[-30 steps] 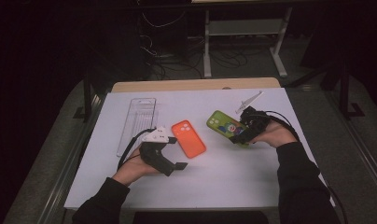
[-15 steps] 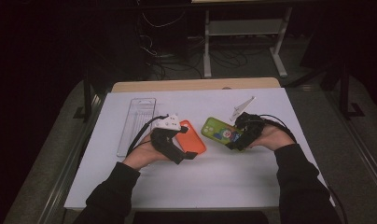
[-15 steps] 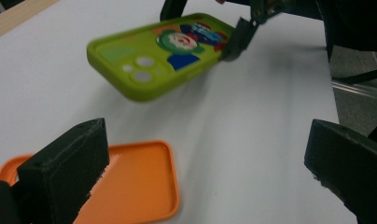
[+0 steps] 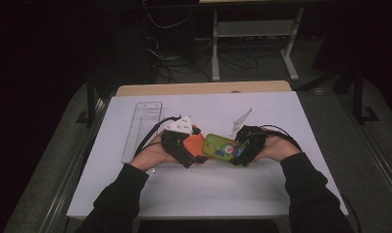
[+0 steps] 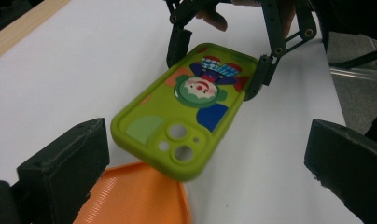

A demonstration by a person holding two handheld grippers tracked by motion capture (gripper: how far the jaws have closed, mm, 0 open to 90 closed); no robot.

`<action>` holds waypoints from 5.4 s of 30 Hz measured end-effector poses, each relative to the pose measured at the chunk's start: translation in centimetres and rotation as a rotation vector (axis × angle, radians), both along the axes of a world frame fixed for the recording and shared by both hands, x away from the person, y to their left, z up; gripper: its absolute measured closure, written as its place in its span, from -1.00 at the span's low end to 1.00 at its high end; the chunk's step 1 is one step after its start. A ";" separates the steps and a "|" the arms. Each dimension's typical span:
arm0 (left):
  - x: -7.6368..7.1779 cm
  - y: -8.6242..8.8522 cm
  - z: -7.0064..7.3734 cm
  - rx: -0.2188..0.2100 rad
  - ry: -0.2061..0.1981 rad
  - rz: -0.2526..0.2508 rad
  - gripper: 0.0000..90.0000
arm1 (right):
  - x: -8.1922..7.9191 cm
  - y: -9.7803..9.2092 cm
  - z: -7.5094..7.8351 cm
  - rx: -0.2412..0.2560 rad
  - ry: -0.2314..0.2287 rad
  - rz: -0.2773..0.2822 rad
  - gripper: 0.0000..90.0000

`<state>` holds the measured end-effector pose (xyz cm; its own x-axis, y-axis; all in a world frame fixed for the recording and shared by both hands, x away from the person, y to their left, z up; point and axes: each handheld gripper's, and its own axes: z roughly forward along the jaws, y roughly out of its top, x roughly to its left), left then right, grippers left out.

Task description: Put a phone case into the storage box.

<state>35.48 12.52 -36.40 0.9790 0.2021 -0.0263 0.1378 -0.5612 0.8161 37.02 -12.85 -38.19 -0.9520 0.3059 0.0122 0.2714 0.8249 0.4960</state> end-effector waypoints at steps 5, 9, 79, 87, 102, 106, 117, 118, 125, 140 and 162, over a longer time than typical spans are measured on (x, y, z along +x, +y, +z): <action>-0.3 -0.3 -0.2 0.026 -0.001 -0.030 -1.00 | -0.5 0.6 -0.1 -0.003 0.005 0.044 -0.66; -0.6 -0.6 -0.3 0.029 0.003 -0.046 -1.00 | -1.0 1.1 -0.1 -0.006 0.010 0.082 -0.66; -1.2 -1.8 -2.9 0.221 0.099 -0.210 -0.65 | -2.9 2.7 1.2 0.051 0.017 0.239 -0.78; -1.2 -1.4 -3.0 0.212 0.122 -0.097 -0.65 | -2.1 -0.1 2.3 0.153 -0.016 0.103 -0.79; -0.9 -0.7 -3.3 0.233 0.125 0.126 -0.65 | -2.2 -4.6 0.2 0.268 -0.011 -0.278 -0.99; -0.7 -0.4 -3.2 0.227 0.117 0.164 -0.65 | -2.7 -5.1 -0.7 0.299 -0.023 -0.372 -1.00; -0.5 0.0 -2.9 0.201 0.114 0.210 -0.65 | -5.1 -4.9 -3.1 0.388 -0.114 -0.520 -1.00; -0.5 0.1 -2.8 0.202 0.112 0.208 -0.65 | -5.3 -4.9 -3.3 0.395 -0.122 -0.522 -1.00; -0.4 0.3 -2.8 0.190 0.109 0.213 -0.65 | -5.2 -4.5 -3.9 0.352 -0.113 -0.515 -1.00; -0.4 0.1 -3.0 0.197 0.117 0.207 -0.65 | -5.4 -4.3 -3.7 0.304 -0.184 -0.463 -1.00; -0.5 -0.1 -3.1 0.194 0.122 0.205 -0.65 | -6.4 -2.8 -3.1 0.159 -0.409 -0.338 -1.00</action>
